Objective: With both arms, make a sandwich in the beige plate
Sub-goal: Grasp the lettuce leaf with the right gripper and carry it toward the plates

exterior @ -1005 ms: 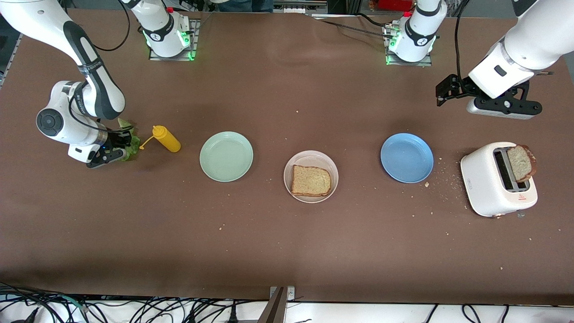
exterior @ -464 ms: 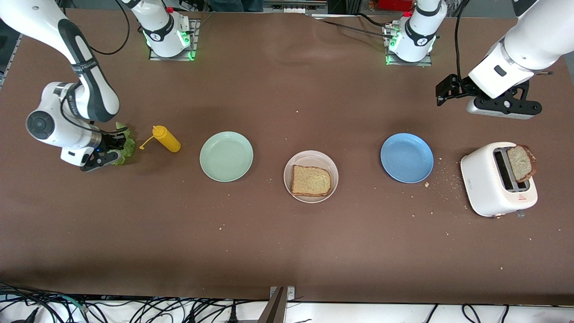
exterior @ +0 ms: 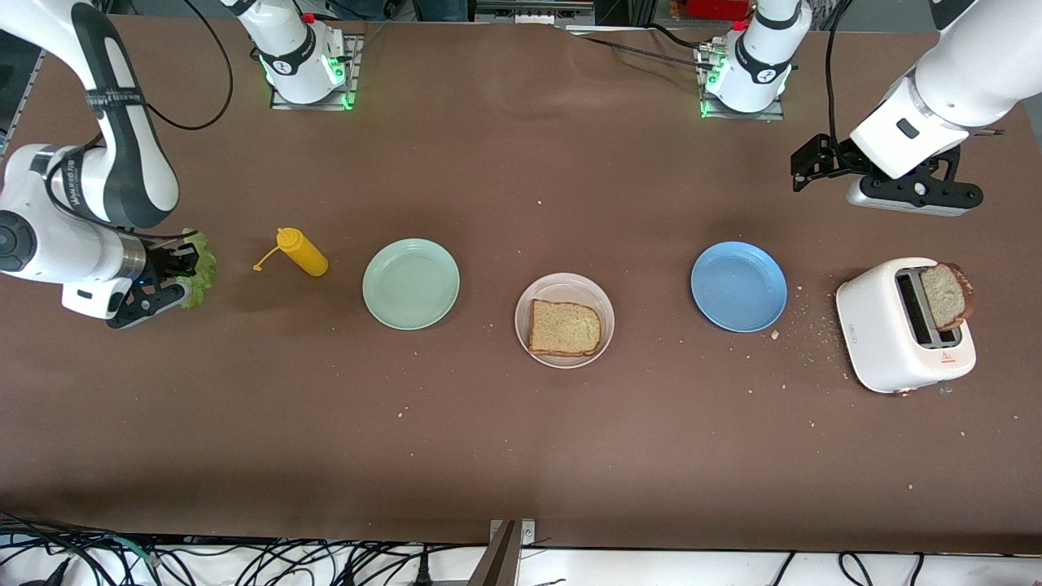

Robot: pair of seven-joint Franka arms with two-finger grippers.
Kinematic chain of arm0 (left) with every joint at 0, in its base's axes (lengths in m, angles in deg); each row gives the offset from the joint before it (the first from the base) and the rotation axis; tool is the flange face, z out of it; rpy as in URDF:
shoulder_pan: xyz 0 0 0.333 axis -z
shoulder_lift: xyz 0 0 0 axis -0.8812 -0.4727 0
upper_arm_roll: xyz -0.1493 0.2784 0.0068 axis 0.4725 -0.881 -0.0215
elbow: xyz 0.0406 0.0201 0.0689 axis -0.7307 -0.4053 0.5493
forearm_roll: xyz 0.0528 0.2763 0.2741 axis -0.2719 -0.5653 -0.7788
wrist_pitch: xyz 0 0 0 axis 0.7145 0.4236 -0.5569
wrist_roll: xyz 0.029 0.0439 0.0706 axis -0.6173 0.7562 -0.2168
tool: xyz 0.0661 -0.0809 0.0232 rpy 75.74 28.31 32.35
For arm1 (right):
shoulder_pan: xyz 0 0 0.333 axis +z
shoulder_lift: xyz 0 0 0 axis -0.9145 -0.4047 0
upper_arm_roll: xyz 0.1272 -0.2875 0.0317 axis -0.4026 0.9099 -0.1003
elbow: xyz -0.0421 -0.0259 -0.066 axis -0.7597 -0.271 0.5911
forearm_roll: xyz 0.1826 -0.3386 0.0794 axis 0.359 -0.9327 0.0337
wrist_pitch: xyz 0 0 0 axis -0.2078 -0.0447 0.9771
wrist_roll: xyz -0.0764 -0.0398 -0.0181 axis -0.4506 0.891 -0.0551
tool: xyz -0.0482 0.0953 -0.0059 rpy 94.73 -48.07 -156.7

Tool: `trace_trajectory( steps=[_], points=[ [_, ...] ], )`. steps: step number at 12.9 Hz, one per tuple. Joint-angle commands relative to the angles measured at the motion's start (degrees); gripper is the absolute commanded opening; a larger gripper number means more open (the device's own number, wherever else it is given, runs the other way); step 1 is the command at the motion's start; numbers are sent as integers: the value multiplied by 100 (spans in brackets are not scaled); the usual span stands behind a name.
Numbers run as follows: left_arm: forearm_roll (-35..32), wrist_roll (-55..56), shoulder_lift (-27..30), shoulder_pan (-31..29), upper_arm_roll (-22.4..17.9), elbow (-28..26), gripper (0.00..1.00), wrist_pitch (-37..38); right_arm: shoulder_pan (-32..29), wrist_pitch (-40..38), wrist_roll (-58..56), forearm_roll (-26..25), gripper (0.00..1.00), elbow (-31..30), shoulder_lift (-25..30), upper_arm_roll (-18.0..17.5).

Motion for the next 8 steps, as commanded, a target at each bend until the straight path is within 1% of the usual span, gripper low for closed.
trace_trajectory(
  steps=[1,2,4,5,6,7,8],
  points=[
    [120,-30,51,-57,36,3,100,73,45,-903,5,-72,0,860,74,-575],
    [120,-30,51,-56,36,3,100,73,71,-1159,75,-37,0,1185,57,-777],
    [120,-30,51,-56,36,3,100,73,159,-1398,696,103,0,1644,21,-1216],
    [120,-30,43,-56,36,3,100,73,237,-1459,1013,139,0,1820,13,-1497],
    [120,-30,43,-56,36,3,100,73,360,-1451,1425,139,0,1891,4,-1683],
    [120,-30,51,-56,36,3,100,73,570,-1434,1873,183,0,1979,-31,-1815],
    [120,-30,51,-56,36,3,100,73,798,-1381,2251,357,0,2084,-136,-1869]
  ],
)
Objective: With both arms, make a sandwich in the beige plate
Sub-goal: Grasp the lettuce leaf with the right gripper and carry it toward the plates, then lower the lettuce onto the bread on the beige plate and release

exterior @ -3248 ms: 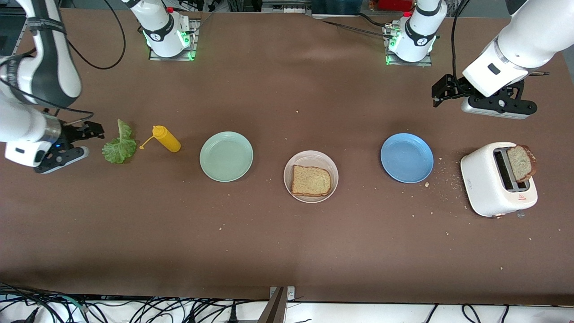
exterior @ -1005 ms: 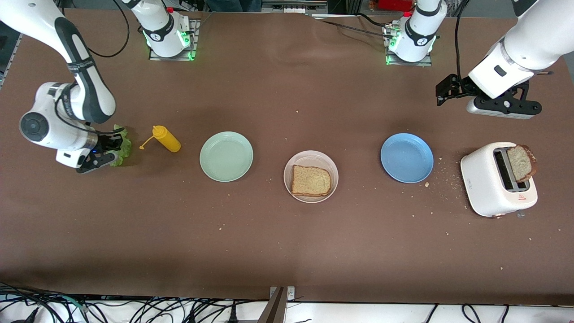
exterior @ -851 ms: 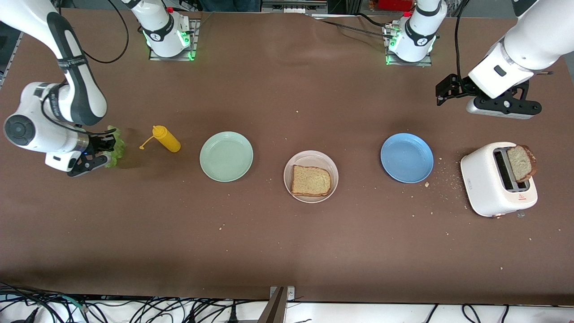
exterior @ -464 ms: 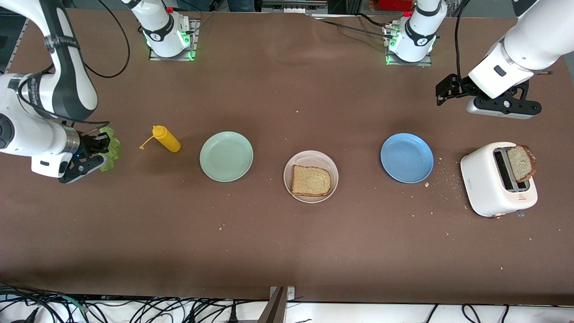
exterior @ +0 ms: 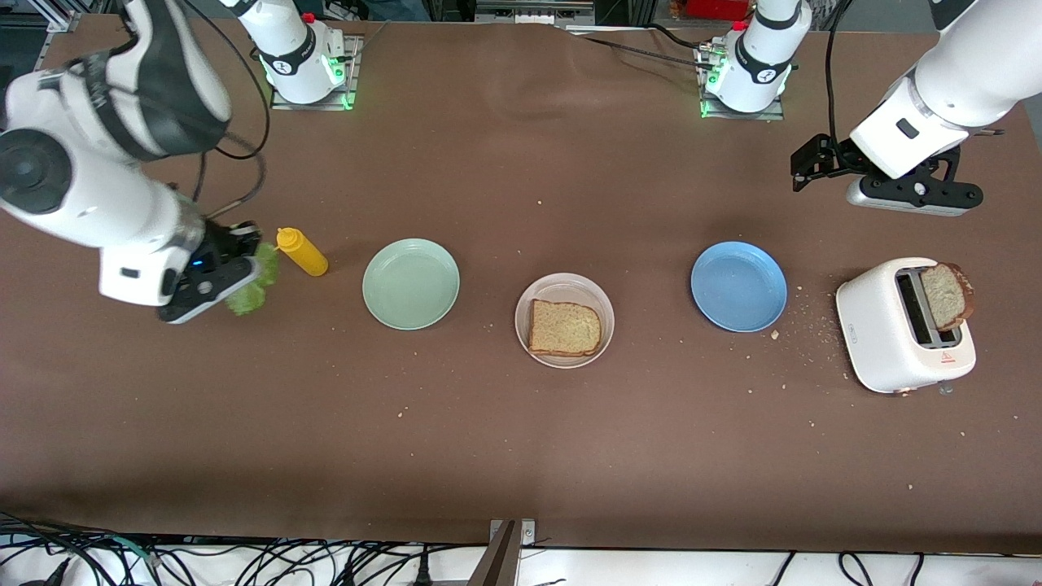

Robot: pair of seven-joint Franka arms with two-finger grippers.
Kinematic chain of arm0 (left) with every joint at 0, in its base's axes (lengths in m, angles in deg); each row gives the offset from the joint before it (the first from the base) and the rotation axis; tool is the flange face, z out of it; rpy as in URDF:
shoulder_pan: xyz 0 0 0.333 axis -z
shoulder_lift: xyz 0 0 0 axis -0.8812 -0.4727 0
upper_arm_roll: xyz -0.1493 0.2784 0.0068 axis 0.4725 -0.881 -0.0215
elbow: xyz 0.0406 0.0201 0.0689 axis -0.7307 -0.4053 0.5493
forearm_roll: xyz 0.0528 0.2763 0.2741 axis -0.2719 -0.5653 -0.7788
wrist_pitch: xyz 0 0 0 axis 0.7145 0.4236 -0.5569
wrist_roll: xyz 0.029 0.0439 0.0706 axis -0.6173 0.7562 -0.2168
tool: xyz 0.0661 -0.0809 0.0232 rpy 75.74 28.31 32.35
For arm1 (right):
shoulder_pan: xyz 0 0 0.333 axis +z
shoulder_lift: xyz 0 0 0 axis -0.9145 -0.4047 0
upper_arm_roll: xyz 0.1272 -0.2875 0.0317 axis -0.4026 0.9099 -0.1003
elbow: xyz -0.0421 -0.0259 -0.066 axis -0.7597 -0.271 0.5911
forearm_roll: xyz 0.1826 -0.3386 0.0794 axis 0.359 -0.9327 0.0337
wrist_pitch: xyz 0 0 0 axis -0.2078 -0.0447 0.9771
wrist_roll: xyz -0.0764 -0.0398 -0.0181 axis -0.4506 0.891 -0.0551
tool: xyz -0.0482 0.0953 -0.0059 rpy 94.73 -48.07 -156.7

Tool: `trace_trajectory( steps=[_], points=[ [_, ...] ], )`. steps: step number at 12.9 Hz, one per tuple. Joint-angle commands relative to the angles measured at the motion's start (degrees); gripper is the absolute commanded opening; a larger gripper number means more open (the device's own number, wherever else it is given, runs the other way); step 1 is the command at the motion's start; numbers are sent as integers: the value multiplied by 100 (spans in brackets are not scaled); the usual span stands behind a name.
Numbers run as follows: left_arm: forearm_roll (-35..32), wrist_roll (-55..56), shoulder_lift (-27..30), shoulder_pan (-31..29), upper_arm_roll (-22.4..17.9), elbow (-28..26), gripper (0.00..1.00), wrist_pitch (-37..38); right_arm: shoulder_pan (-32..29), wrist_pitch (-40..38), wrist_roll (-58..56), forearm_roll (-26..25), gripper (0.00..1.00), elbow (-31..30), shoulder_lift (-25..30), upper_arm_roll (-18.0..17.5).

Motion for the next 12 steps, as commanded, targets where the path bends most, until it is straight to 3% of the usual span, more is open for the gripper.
trace_trajectory(
  steps=[1,6,9,12],
  points=[
    [120,-30,52,-57,35,3,100,69,585,5,939,394,0,392,-325,-113],
    [120,-30,43,-65,35,12,100,69,1885,2137,1821,362,0,463,-1106,-96],
    [120,-30,43,-57,35,12,100,69,2388,3158,2424,-523,0,471,-1695,-60],
    [120,-30,43,-57,35,12,100,69,2783,3793,2919,-1087,0,532,-2108,9]
  ],
)
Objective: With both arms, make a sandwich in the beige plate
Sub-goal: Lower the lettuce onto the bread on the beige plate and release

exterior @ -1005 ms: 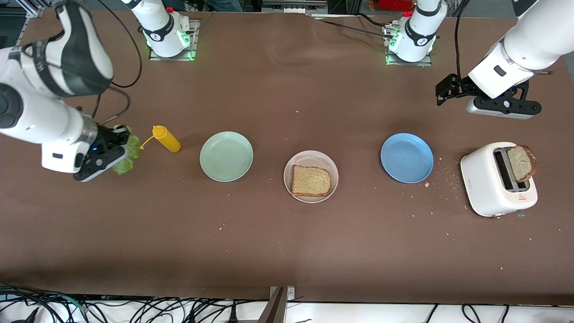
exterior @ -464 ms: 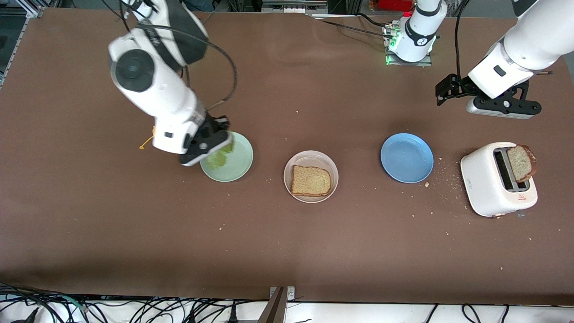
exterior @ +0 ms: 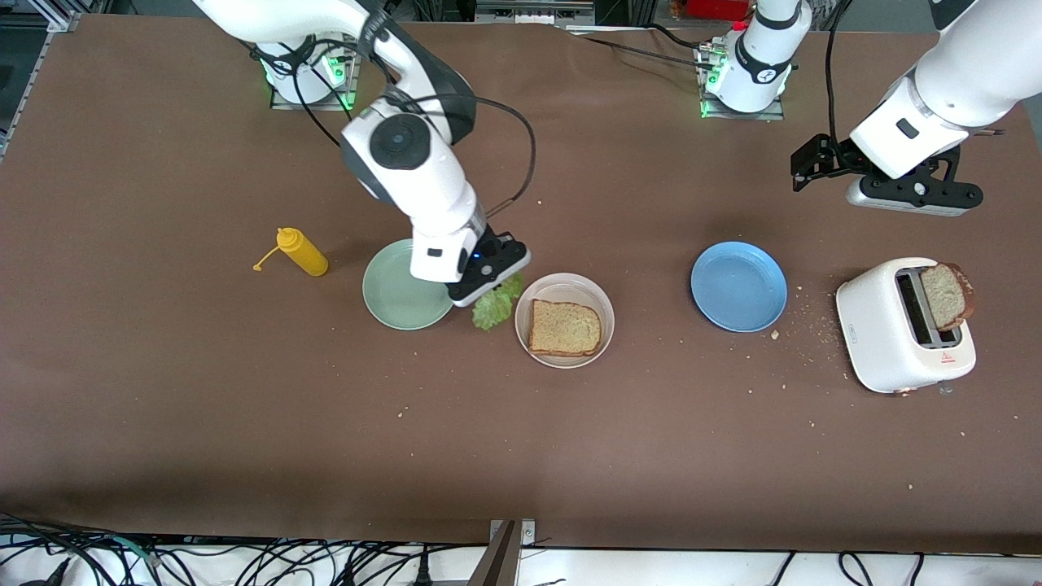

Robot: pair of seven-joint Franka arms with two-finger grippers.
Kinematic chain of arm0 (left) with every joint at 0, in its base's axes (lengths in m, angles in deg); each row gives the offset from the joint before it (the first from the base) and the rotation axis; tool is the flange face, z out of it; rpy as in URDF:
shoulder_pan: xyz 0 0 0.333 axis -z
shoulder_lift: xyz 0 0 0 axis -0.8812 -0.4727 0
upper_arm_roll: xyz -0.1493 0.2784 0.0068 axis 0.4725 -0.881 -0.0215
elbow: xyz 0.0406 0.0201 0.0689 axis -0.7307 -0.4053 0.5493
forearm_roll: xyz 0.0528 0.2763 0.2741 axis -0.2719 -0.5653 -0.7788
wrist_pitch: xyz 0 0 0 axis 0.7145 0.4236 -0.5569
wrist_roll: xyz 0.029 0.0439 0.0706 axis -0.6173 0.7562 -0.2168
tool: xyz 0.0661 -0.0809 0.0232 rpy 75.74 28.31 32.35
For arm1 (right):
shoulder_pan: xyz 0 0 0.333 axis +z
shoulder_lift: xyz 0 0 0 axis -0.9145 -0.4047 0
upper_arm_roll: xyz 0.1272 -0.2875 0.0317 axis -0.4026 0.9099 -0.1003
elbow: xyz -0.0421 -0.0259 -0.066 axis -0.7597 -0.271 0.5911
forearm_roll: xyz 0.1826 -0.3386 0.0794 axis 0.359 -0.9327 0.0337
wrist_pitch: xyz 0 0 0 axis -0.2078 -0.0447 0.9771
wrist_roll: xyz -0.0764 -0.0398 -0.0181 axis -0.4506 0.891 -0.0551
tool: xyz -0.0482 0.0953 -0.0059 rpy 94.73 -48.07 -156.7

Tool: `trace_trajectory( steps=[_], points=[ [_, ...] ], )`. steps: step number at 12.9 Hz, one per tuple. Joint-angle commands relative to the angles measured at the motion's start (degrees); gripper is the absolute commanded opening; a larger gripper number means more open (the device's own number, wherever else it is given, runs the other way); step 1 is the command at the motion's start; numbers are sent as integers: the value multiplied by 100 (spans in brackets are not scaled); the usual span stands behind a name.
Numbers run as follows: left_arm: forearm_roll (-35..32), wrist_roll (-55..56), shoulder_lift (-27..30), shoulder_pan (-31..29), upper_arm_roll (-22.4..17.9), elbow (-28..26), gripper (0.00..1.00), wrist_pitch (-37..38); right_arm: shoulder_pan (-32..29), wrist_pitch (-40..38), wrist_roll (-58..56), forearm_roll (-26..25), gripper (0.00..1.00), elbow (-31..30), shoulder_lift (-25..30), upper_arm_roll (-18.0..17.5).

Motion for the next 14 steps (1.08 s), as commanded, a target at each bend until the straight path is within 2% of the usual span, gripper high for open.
trace_trajectory(
  steps=[1,2,5,7,10,14],
  points=[
    [120,-30,43,-50,29,12,100,68,465,246,269,-673,0,547,-513,235],
    [120,-30,51,-50,29,12,100,68,703,238,313,-929,0,723,-636,436],
    [120,-30,43,-50,29,12,100,68,1169,299,401,-976,0,979,-821,1077],
    [120,-30,43,-50,29,12,100,68,1241,369,610,-958,0,1146,-1059,1133],
    [120,-30,43,-59,29,12,100,68,1513,651,1796,-976,0,1199,-1226,1202],
    [120,-30,52,-59,20,12,100,68,1584,1019,1834,-993,0,1314,-1367,1281]
  ],
)
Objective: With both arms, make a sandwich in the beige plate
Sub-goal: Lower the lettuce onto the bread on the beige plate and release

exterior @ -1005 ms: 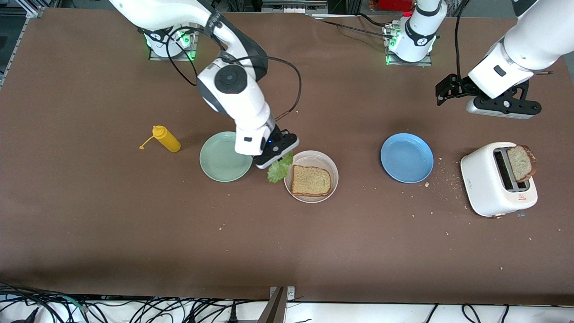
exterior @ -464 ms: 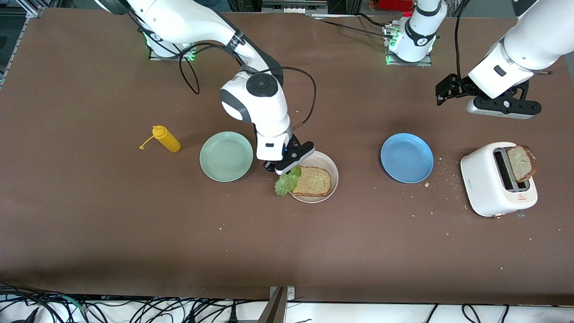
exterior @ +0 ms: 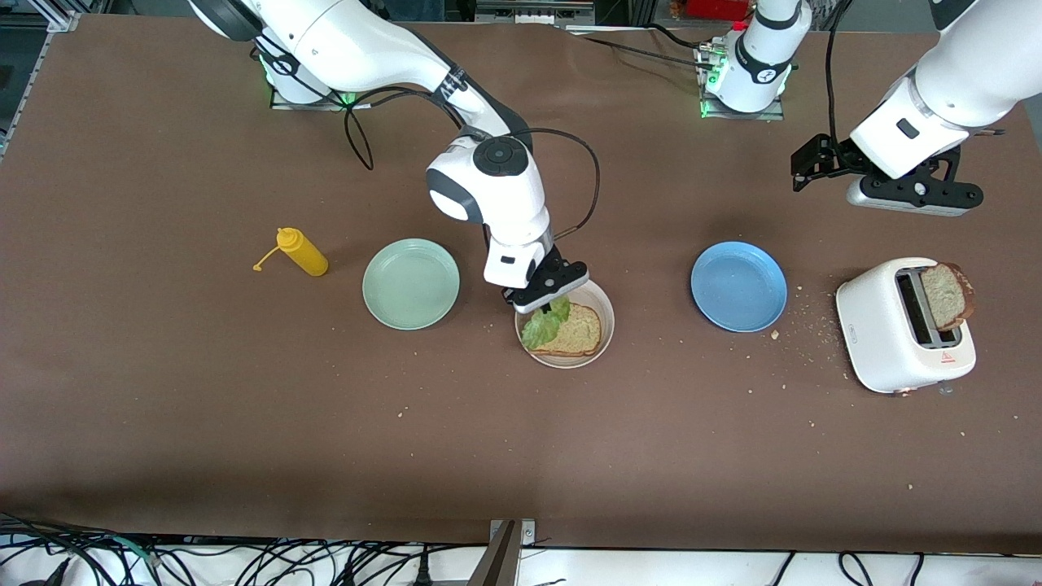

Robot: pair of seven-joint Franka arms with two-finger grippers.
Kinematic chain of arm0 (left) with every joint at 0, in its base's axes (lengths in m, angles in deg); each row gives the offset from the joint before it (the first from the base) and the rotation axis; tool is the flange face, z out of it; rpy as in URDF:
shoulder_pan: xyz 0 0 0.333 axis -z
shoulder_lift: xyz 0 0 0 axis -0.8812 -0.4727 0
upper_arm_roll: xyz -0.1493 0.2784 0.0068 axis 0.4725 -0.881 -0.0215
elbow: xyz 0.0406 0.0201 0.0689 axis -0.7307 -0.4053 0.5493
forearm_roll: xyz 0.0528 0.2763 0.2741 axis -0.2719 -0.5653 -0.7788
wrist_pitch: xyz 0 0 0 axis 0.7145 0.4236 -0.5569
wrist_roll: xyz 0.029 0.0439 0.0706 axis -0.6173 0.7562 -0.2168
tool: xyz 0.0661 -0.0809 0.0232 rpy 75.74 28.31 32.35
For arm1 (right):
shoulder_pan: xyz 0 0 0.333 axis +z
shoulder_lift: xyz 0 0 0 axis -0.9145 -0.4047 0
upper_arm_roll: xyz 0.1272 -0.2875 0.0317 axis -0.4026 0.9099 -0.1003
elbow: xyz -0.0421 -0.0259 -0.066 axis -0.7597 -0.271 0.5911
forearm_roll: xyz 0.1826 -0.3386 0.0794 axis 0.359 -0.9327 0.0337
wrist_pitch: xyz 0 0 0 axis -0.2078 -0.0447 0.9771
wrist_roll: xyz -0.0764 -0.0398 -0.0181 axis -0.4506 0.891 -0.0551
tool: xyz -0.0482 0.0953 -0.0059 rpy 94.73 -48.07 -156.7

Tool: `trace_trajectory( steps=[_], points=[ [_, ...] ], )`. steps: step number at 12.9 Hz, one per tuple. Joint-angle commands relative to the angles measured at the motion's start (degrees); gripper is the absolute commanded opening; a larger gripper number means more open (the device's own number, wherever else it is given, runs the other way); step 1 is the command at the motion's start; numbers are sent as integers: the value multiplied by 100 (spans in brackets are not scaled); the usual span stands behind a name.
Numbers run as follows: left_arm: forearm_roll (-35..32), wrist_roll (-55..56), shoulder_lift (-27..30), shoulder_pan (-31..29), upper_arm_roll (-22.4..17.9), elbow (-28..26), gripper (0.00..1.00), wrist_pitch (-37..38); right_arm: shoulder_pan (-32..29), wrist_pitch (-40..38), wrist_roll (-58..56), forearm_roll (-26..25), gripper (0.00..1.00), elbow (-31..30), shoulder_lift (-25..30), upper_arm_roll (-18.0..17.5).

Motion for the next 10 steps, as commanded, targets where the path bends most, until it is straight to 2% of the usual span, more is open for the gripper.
trace_trajectory(
  steps=[1,3,5,10],
  points=[
    [120,-21,43,-54,28,12,100,68,87,223,135,-143,0,259,-191,126],
    [120,-30,51,-54,19,12,100,68,96,188,108,-362,0,259,-182,153],
    [120,-30,43,-54,28,12,100,68,105,153,126,-862,0,216,-173,153],
    [120,-30,51,-54,19,12,100,77,219,197,248,-908,0,224,-234,250]
  ],
)
